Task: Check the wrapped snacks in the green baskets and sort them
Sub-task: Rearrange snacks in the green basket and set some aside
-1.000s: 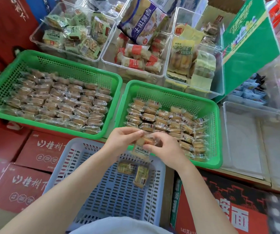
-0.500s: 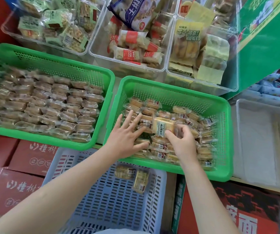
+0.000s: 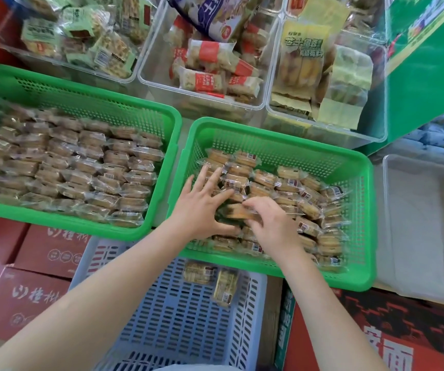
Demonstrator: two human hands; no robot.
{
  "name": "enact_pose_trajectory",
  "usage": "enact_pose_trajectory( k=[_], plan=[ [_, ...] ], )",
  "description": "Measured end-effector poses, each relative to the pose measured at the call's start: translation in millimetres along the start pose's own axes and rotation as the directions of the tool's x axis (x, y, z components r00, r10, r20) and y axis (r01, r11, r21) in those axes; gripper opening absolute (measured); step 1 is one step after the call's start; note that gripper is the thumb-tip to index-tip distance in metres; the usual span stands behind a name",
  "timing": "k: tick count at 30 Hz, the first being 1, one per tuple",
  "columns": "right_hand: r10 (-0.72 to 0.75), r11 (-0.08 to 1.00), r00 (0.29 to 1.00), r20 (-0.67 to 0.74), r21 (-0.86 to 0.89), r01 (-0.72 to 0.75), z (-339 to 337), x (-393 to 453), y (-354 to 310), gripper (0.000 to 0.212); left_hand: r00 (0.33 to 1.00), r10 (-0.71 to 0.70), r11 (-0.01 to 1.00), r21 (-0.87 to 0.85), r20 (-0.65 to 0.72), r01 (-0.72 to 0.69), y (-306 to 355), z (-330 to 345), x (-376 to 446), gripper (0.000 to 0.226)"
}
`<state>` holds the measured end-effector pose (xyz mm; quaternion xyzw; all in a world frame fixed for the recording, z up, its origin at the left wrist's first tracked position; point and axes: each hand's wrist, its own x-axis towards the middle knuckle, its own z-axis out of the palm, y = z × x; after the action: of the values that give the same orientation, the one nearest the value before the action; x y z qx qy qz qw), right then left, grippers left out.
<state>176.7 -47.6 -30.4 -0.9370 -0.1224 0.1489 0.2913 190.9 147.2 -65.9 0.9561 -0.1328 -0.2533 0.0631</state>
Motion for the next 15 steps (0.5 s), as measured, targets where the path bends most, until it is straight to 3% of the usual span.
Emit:
enact_pose_trajectory(
  k=[3, 6, 8, 10, 13, 15],
  plan=[
    [-0.061, 0.994, 0.998, 0.025, -0.088, 0.063, 16, 11, -7, 0.026, 1.000, 0.010, 1.000, -0.007, -0.017, -0.010, -1, 3, -1, 0.105],
    [-0.006, 0.972, 0.988, 0.157, -0.231, 0.042, 29, 19, -6, 0.027, 1.000, 0.018, 1.000, -0.011, -0.017, -0.018, -1, 4, -2, 0.107],
    [-0.006, 0.942, 0.985, 0.172, -0.330, 0.063, 28, 24, -7, 0.028, 1.000, 0.018, 1.000, -0.015, -0.013, -0.018, 0, 3, -2, 0.105],
    [0.001, 0.970, 0.993, 0.115, -0.241, 0.027, 23, 27, -10, 0.028, 1.000, 0.018, 1.000, -0.012, -0.013, -0.018, 0, 4, -3, 0.102],
    [0.125, 0.992, 0.989, -0.076, -0.020, -0.126, 17, 34, -10, 0.022, 1.000, 0.009, 1.000, -0.030, -0.008, -0.009, 1, 8, -5, 0.099],
    [0.225, 0.974, 0.970, -0.088, -0.013, -0.227, 15, 41, -8, 0.025, 1.000, -0.005, 0.999, -0.040, 0.005, 0.005, 3, 9, -8, 0.094]
  ],
)
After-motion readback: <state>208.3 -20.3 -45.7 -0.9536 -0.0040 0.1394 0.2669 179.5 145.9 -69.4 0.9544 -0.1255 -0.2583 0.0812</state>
